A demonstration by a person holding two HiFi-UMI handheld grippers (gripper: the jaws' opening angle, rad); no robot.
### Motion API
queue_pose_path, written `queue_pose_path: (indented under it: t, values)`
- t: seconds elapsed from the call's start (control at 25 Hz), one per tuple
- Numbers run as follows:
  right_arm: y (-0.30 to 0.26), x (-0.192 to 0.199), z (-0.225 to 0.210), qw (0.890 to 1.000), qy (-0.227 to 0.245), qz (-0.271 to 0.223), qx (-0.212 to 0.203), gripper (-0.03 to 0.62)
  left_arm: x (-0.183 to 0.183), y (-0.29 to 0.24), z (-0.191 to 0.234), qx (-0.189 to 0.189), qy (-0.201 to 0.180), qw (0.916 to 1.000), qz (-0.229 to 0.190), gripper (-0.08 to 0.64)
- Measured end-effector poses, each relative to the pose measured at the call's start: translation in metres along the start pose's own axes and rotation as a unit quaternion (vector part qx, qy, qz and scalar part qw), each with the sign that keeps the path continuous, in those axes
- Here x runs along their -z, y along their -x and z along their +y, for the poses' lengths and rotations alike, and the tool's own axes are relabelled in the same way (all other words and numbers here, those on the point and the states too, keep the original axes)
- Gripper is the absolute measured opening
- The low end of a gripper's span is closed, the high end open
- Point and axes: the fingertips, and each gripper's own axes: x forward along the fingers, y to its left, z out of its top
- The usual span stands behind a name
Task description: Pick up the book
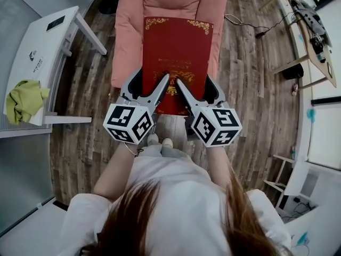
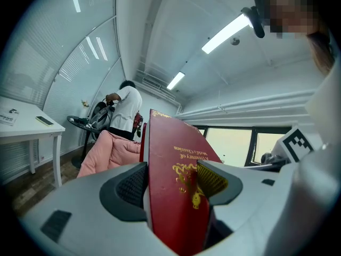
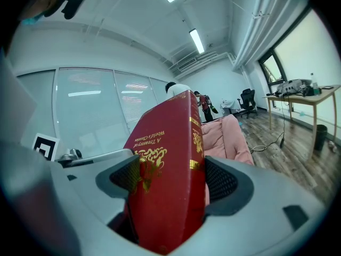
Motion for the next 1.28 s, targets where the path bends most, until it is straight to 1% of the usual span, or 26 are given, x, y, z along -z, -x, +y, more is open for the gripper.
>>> queue_pose_path:
  t: [0.12,0.28,0.44,0.6,0.8,0.92,1.08,1.28]
  values:
    - [0.006,0.008,0.008,1.0,0.0,0.001,0.001,0.38,0.005,0.012,0.0,-0.005,-0.002,1.0,0.0,0.279]
    - [0.016,0.023,0.025,1.0,0.0,0.007,0.001,0.38,0.012,0.036,0.003,-0.006,0.006,1.0,0.002,0.281]
    - [0.031,0.031,0.041,1.0,0.002,0.004,0.005,0.379,0.014,0.058,-0.001,0.002,0.005,1.0,-0.002,0.281]
    - [0.053,0.044,0.059,1.0,-0.002,-0.003,0.018,0.379,0.019,0.085,-0.007,0.016,0.002,0.9999,0.001,0.281]
    - [0.092,0.072,0.093,0.999,-0.013,-0.012,0.041,0.38,0.033,0.136,-0.016,0.039,-0.005,0.9991,0.014,0.281]
    - [0.118,0.091,0.119,0.998,-0.016,-0.015,0.051,0.38,0.041,0.175,-0.023,0.047,-0.006,0.9987,0.019,0.281]
    - [0.15,0.107,0.148,0.998,-0.018,-0.02,0.062,0.38,0.045,0.216,-0.034,0.058,-0.009,0.9981,0.022,0.281]
    - [0.181,0.116,0.171,0.998,-0.014,-0.022,0.055,0.38,0.047,0.254,-0.049,0.055,-0.009,0.9984,0.015,0.281]
